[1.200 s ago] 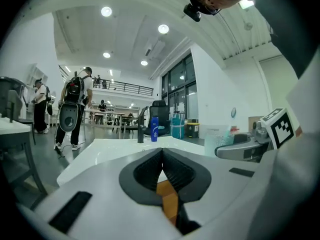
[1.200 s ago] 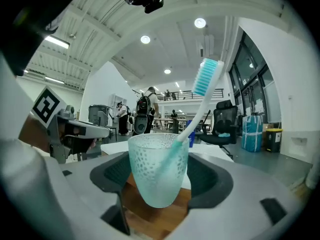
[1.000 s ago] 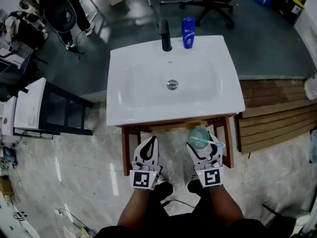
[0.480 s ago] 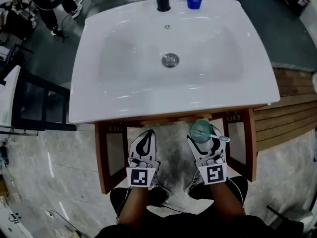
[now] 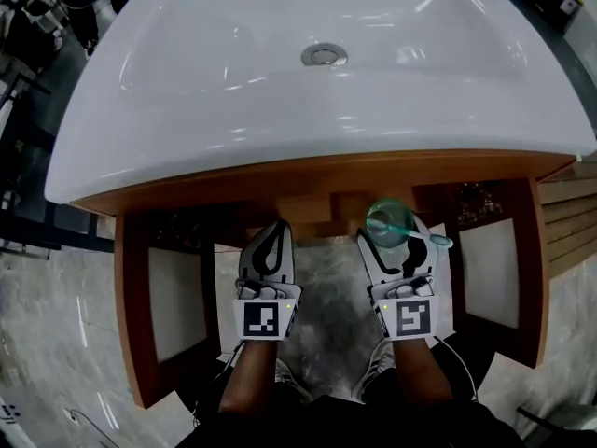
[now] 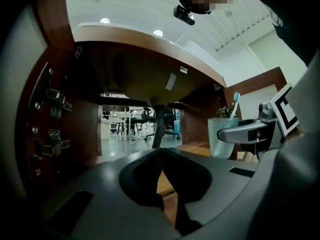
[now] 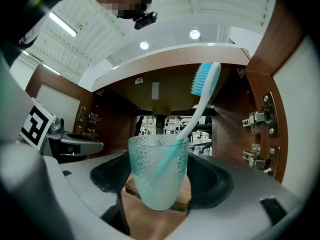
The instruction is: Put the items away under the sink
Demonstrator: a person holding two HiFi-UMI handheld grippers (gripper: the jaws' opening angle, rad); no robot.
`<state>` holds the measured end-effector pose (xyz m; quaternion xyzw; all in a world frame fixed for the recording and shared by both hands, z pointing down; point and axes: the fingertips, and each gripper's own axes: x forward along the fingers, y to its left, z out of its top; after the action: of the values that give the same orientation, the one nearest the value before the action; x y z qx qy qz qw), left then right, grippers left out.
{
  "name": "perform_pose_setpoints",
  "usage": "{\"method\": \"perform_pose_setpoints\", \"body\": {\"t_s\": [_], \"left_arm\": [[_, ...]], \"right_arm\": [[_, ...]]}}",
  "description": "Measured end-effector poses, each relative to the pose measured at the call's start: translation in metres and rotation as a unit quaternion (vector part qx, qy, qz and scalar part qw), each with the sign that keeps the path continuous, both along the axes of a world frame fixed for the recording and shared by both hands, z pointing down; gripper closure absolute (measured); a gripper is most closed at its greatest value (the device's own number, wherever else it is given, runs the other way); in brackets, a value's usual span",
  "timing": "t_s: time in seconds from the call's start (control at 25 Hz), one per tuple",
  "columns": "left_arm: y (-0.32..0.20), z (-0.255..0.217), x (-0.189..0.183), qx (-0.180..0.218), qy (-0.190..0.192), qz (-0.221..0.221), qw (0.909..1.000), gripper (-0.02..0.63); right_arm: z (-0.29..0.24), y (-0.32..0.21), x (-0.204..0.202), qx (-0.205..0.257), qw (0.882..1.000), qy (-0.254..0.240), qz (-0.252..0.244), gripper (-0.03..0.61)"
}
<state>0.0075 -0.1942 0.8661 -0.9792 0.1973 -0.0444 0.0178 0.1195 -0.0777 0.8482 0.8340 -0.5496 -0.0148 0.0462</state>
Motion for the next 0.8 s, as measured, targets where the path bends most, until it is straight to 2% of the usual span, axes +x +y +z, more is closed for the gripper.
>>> {"method": "perform_pose_setpoints", "body": {"t_s": [0.28,0.56,0.8], "left_arm": [[-0.012,-0.003,0.000,0.000,-0.004,-0.013,0.9999,0.598],[-0.017,-0.010,0.000,-0.011,-0.002,-0.020,0.9997,0.598],[-0.013,-0.009,0.000,-0.007,-0.009,-0.018,0.9998,0.598]], "right_arm": [[0.006,-0.022,0.013,-0.016,1.000,-0.024,0.004,0.221],[0.005,-0.056,0.039,-0.022,0.999,-0.027,-0.003,0.221],[0.011,-0.085,0.058,-0.045,0.999,-0.025,-0.009,0.221]]}}
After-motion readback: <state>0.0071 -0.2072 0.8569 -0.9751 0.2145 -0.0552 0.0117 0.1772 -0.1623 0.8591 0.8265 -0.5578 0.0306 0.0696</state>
